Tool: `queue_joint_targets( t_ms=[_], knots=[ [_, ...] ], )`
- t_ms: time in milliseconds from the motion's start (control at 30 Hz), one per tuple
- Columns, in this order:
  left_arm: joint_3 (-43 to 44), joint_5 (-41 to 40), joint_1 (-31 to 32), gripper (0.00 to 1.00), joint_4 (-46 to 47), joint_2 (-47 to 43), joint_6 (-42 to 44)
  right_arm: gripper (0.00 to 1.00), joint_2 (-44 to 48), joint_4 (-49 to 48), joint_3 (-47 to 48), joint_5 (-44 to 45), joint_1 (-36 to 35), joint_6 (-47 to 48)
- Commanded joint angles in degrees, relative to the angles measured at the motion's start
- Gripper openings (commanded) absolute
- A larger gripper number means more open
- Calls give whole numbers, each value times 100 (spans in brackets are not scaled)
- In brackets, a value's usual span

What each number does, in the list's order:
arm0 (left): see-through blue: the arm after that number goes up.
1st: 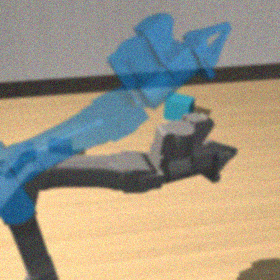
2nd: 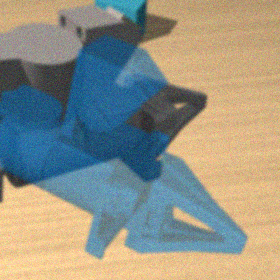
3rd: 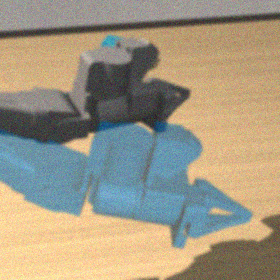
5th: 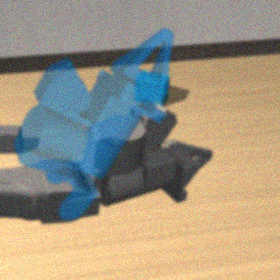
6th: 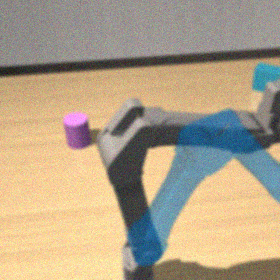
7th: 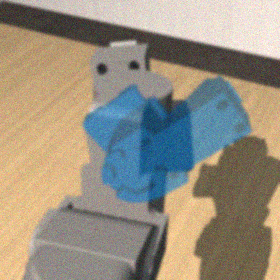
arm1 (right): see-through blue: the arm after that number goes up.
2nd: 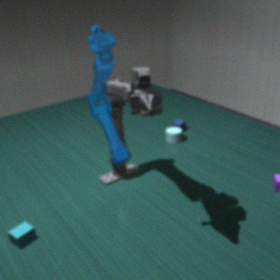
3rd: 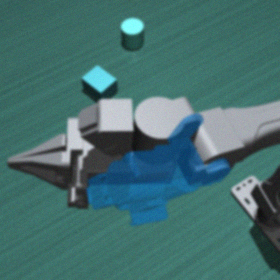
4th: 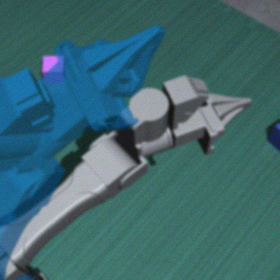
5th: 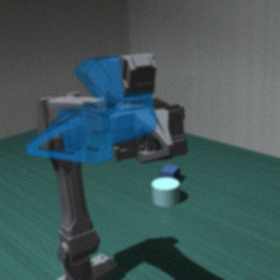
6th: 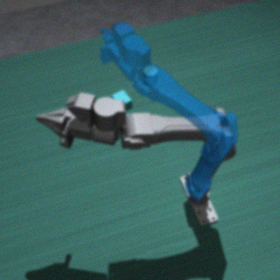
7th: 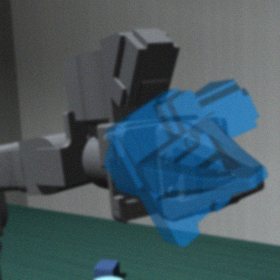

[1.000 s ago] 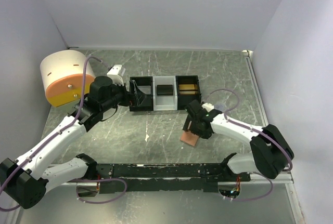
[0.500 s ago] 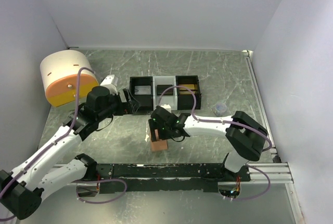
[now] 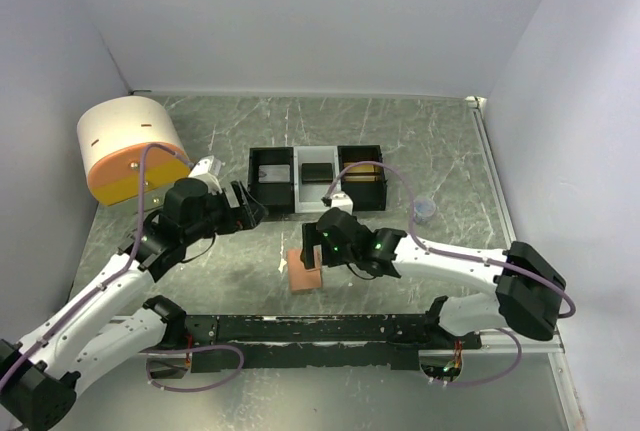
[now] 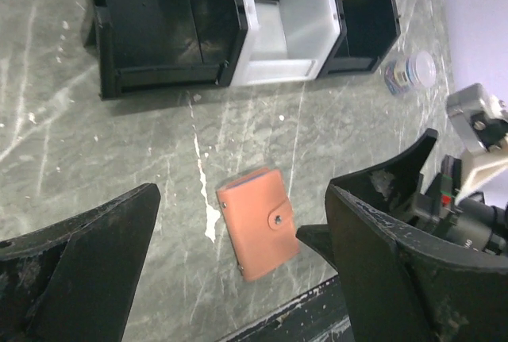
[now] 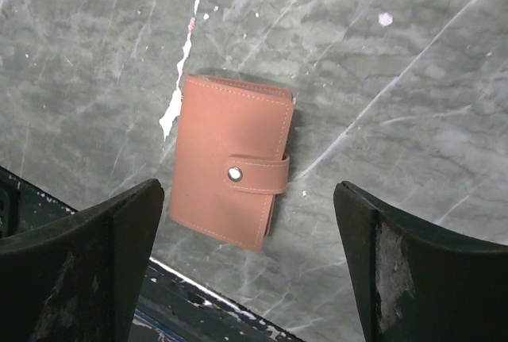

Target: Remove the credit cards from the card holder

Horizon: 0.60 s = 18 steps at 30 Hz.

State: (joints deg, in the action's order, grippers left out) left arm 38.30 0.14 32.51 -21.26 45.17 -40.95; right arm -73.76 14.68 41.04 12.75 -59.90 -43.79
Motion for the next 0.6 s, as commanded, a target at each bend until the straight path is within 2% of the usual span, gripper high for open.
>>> queue_joint_targets(
  t_ms=[0, 133, 233, 367, 567],
  knots=[
    [6, 716, 18, 96, 221, 284, -54, 81, -296, 121, 103, -275, -18, -239],
    [47, 1140, 18, 92, 151, 554, -87, 65, -634, 133, 273, -303, -34, -362],
    [-47, 1257, 18, 91, -79, 522, -209, 59, -746, -59, 368, -285, -118, -337],
    [-526, 950, 17, 88, -359, 73, -577, 51, -877, 36, 498, -98, -146, -198],
    [-1272, 715, 18, 85, 52, -573, -994, 41, -935, 548, 622, 114, -178, -117]
  ],
)
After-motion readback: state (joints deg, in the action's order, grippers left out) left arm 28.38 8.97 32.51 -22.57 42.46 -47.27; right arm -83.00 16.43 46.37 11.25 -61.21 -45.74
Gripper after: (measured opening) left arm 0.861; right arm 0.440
